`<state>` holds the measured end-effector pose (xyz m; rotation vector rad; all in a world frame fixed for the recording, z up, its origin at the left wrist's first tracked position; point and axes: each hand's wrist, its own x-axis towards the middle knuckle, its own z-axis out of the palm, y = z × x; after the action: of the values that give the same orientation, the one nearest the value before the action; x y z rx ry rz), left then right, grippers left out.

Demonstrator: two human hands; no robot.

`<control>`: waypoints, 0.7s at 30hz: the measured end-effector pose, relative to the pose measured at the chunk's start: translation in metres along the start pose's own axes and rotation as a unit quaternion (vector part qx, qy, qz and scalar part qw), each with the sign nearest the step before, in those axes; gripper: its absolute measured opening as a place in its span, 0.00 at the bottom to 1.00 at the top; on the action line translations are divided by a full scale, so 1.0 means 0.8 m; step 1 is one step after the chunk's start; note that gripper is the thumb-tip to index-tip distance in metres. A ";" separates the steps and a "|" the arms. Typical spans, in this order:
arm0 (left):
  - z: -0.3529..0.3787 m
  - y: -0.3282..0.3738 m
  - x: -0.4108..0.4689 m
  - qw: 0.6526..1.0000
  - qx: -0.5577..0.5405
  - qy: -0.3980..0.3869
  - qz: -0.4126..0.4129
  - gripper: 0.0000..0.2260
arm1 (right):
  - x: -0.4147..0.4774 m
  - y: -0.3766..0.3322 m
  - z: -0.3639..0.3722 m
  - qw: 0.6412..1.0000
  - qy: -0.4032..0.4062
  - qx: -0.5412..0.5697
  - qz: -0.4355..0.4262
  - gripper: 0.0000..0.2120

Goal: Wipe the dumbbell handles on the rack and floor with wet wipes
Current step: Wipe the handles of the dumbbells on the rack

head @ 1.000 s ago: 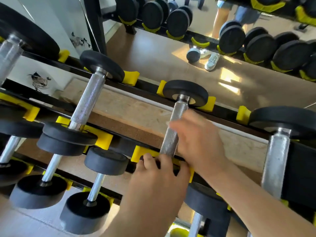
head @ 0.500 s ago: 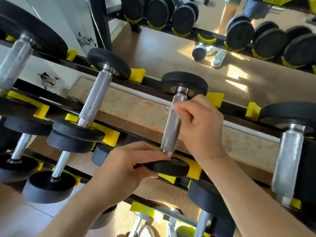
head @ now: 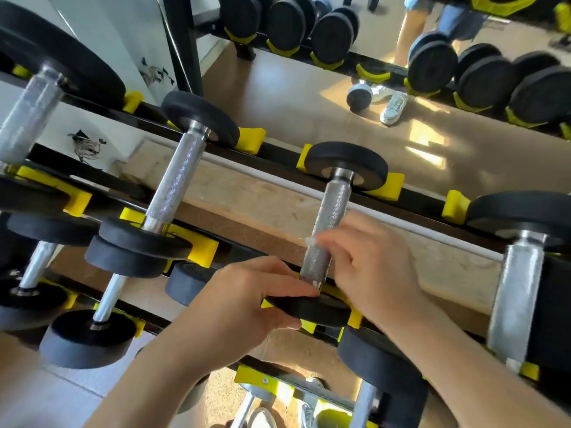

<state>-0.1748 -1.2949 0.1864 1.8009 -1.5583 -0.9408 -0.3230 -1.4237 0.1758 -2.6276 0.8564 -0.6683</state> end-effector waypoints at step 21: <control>0.011 0.013 0.040 0.986 -0.012 0.066 -0.149 0.12 | 0.017 0.021 0.005 0.969 0.139 0.122 0.166 0.03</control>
<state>-0.1859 -1.3282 0.1847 2.0735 -1.2125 -0.9454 -0.3195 -1.4447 0.1701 -2.1355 1.1751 -0.9888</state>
